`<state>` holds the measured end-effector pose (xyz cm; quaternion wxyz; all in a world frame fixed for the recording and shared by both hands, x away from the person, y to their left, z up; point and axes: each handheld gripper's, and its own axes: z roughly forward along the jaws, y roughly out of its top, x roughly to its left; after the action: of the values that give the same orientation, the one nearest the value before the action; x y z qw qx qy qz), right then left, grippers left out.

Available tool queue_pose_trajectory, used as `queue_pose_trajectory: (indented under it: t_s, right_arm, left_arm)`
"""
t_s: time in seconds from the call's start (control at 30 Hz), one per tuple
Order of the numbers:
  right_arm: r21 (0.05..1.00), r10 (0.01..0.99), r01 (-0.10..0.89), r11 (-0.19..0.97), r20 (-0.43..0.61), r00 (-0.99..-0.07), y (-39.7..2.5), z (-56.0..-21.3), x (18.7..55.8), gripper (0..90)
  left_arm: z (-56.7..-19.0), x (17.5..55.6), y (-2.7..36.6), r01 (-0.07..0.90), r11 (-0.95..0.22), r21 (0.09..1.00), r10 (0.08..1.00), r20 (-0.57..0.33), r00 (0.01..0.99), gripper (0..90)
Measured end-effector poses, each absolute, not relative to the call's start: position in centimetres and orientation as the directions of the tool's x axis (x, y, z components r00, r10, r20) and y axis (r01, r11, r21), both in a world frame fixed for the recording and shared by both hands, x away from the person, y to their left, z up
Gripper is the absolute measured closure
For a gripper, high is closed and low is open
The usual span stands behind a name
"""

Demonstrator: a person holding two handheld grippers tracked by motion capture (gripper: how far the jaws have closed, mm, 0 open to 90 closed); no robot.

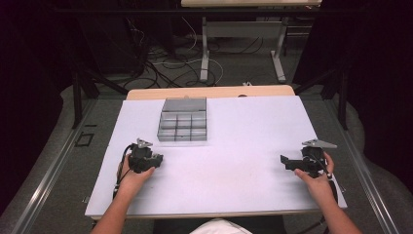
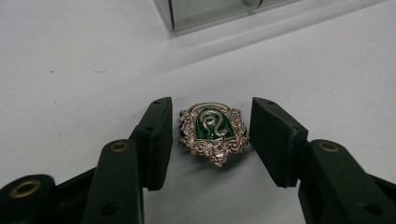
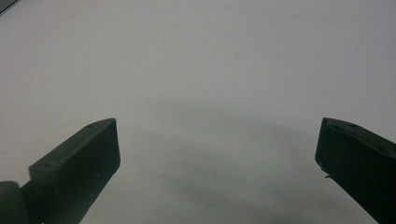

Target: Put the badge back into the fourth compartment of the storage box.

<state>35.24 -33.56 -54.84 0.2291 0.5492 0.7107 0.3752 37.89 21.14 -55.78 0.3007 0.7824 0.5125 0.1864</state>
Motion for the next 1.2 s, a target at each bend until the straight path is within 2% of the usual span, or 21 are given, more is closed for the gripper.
queue_pose_trajectory:
  t_s: [0.17,1.2]
  right_arm:
    - [0.785,0.951,0.608,0.119,0.084,-0.296,-33.57,-54.88,35.27,0.0]
    - [0.785,0.951,0.608,0.122,0.083,-0.297,-33.6,-54.88,35.29,0.0]
  left_arm:
    - [-55.72,37.9,21.12,0.691,-0.291,0.661,0.914,-0.02,0.404,56.3]
    - [-55.12,37.92,21.56,0.709,-0.217,0.671,0.932,-0.072,0.354,57.0]
